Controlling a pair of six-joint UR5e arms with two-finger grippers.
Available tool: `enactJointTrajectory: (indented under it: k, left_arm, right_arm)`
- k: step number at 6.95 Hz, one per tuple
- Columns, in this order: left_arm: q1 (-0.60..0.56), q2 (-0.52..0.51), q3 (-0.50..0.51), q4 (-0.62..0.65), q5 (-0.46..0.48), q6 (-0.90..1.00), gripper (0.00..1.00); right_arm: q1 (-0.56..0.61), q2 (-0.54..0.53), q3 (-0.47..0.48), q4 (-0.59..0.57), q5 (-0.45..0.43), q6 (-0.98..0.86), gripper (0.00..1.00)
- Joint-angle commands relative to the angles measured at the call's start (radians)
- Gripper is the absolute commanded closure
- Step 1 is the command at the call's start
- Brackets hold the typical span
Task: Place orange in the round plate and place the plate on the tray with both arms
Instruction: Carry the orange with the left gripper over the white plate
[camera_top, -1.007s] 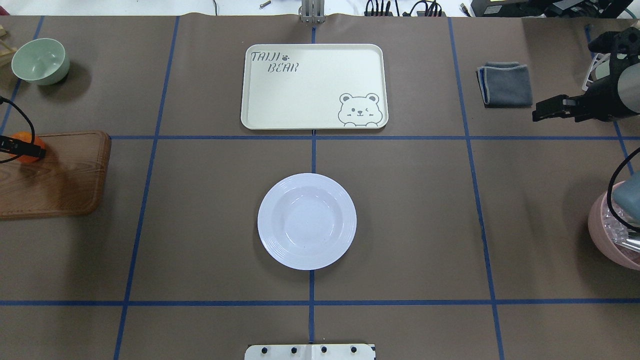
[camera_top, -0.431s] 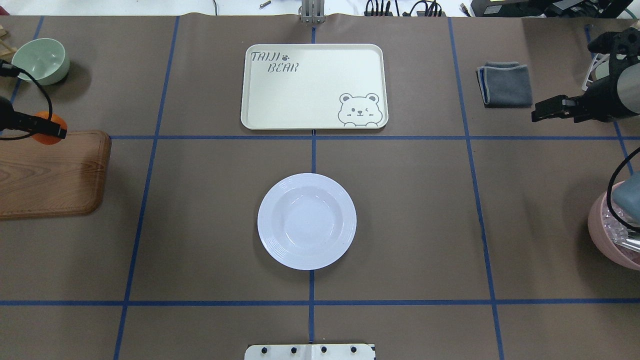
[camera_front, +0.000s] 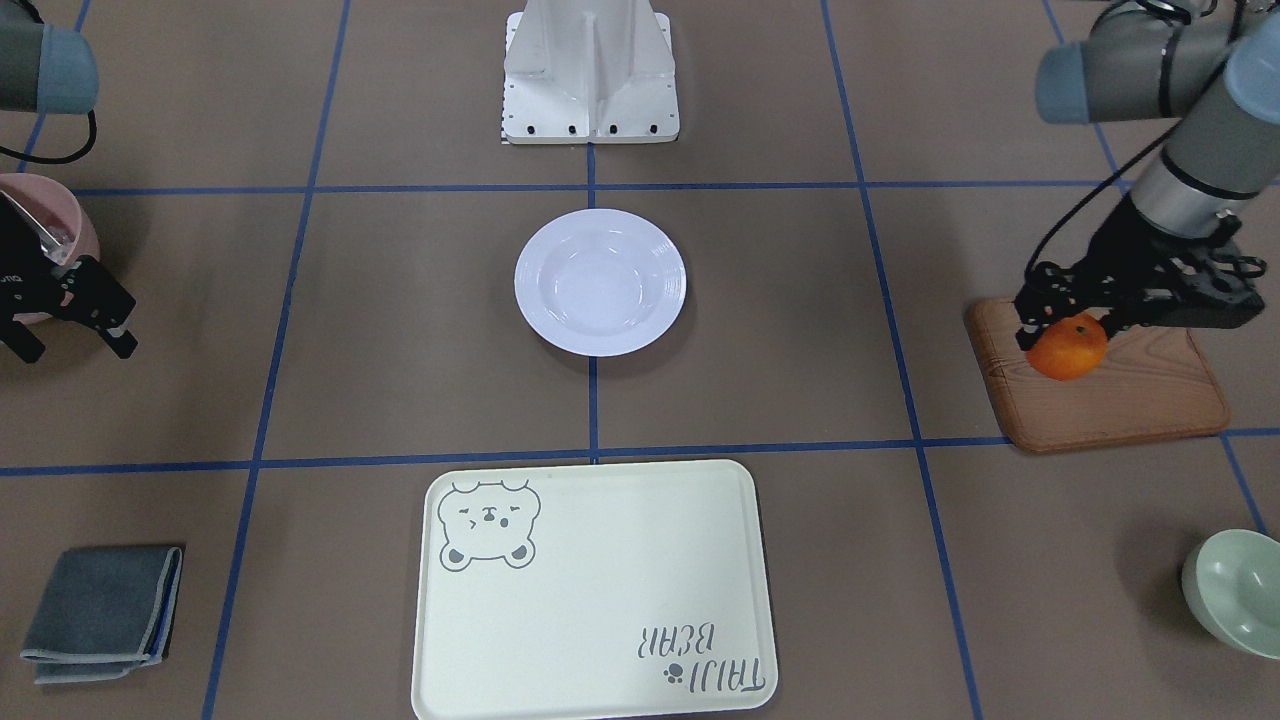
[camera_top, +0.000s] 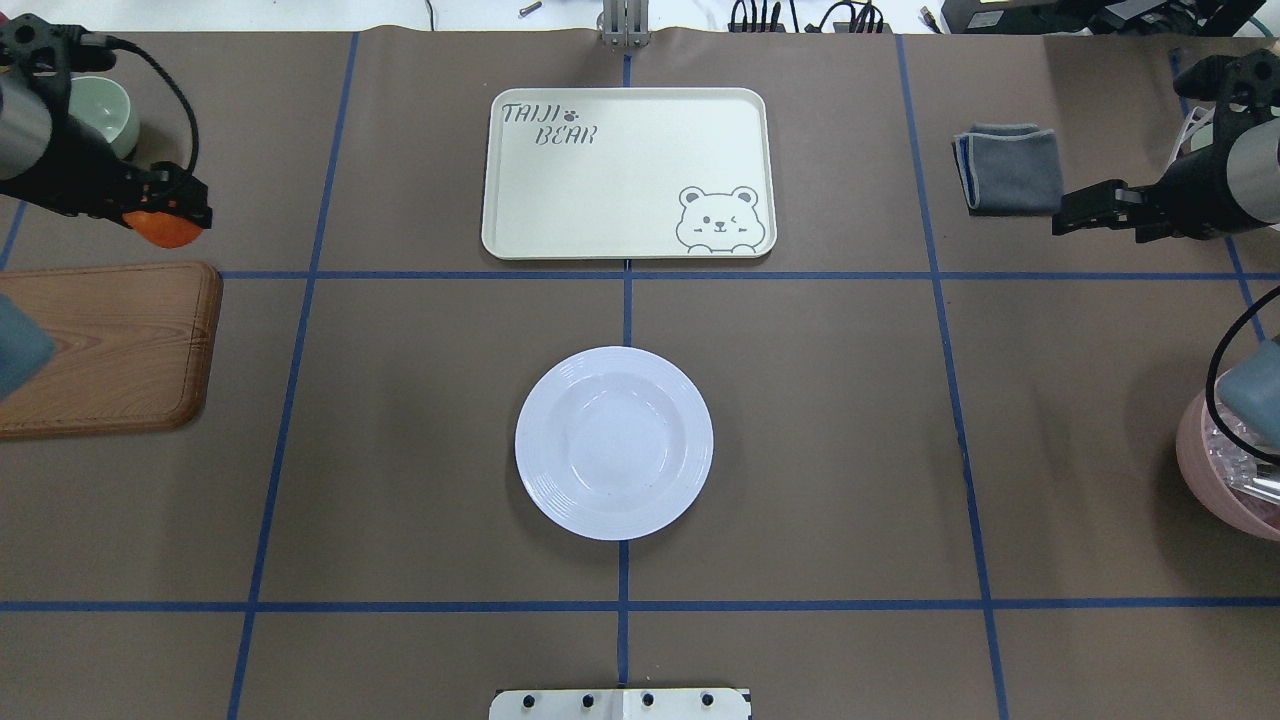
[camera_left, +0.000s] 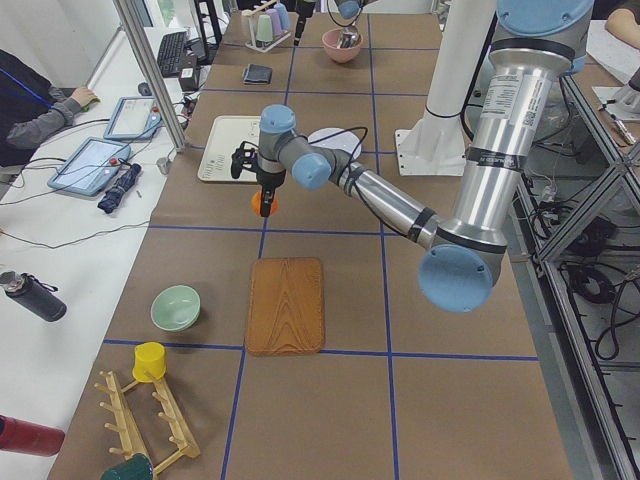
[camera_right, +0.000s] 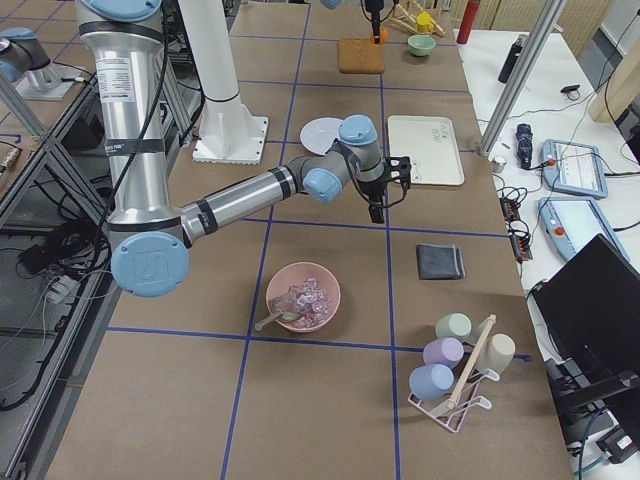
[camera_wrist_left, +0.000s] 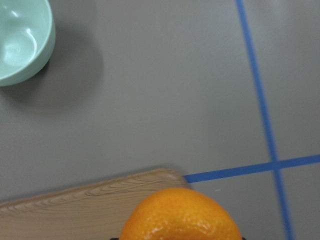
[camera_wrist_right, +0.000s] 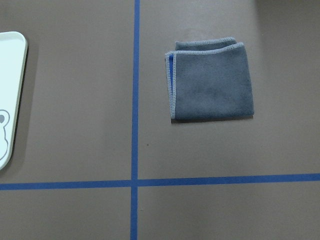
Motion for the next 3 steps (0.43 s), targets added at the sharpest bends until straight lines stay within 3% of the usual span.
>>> enactJointTrajectory:
  k: [1, 3]
  left_arm:
    - [0.242, -0.294, 0.005, 0.281, 0.16, -0.272, 1.0]
    - [0.368, -0.493, 0.172, 0.314, 0.237, -0.458, 1.0]
  right_arm:
    - [-0.005, 0.013, 0.0, 0.007, -0.002, 0.017, 0.01]
    - [-0.008, 0.024, -0.008, 0.007, -0.005, 0.023, 0.01]
